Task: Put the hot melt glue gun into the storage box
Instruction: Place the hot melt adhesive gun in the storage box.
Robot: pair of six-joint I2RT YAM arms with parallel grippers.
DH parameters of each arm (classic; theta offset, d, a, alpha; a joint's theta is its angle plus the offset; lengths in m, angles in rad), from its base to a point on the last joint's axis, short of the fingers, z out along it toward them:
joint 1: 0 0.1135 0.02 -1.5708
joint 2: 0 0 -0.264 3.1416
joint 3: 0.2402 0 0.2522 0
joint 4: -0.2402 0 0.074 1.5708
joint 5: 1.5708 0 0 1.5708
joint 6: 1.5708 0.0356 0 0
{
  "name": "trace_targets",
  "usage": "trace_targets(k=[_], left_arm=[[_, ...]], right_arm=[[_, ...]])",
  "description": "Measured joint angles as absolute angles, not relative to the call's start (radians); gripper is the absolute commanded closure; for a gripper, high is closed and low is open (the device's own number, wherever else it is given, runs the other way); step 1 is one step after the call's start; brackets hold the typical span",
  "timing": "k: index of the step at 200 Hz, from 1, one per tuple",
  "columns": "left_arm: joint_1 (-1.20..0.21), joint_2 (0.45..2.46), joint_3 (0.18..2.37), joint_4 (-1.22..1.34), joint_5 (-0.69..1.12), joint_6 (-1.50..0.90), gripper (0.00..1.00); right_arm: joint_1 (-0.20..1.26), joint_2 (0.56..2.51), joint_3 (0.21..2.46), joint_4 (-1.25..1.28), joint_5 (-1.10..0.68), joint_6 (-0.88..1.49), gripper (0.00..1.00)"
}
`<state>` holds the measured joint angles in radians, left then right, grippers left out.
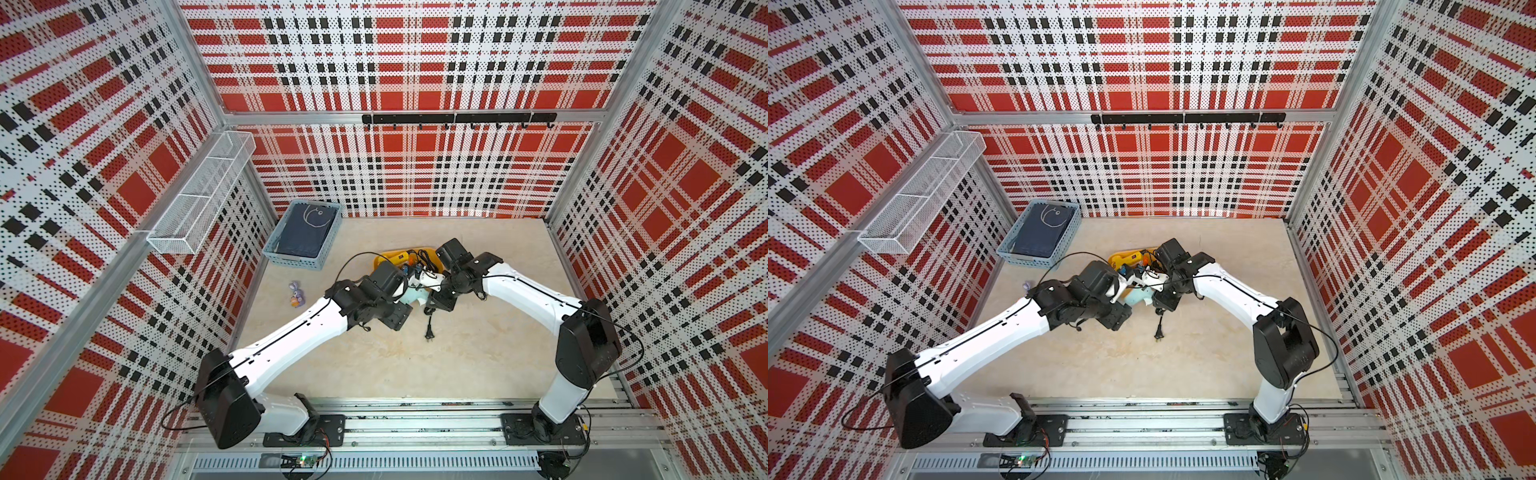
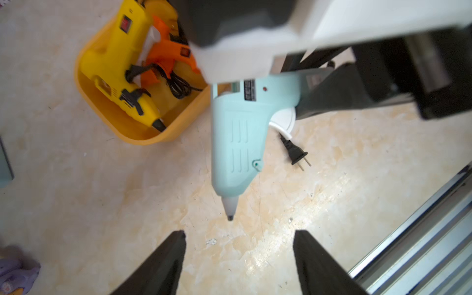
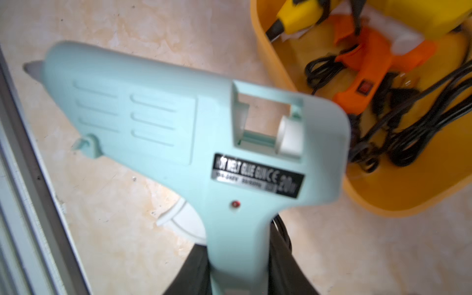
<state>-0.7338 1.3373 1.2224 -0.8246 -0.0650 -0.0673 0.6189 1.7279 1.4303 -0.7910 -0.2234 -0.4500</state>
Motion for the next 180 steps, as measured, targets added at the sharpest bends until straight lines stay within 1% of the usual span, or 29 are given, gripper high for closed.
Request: trace_targets(k=[17, 40, 49, 73, 100, 118, 153, 180], left_arm=[[-0.643, 1.263, 1.253, -0.801, -0.036, -0.092, 0.24], [-0.399, 1.122, 1.250, -0.769, -0.043, -0.152, 0.24], [-0.324, 1.077, 1.241, -0.754, -0.036, -0.171, 0.24], [-0.205, 0.996, 1.186, -0.729, 0.000, -0.210, 0.24], [-0.162, 0.972, 1.110, -0.722, 0.033, -0.237, 0.24], [-0.147, 0.966, 1.063, -0.722, 0.053, -0.250, 0.25], [-0.124, 0.939, 1.018, -0.717, 0.076, -0.268, 0.25], [-0.123, 0.923, 0.996, -0.702, 0.083, -0.276, 0.25]], right_arm=[[0.630, 1.728, 1.478, -0.750, -0.143, -0.496, 0.83], [0.614, 1.739, 1.573, -0.733, -0.017, -0.580, 0.84], [0.608, 1.752, 1.623, -0.722, 0.020, -0.611, 0.84], [0.592, 1.793, 1.773, -0.678, 0.081, -0.691, 0.84], [0.589, 1.843, 1.919, -0.637, 0.107, -0.761, 0.84], [0.589, 1.865, 1.967, -0.621, 0.105, -0.783, 0.84], [0.597, 1.888, 1.967, -0.625, 0.089, -0.793, 0.87], [0.617, 1.893, 1.930, -0.643, 0.084, -0.791, 0.87]])
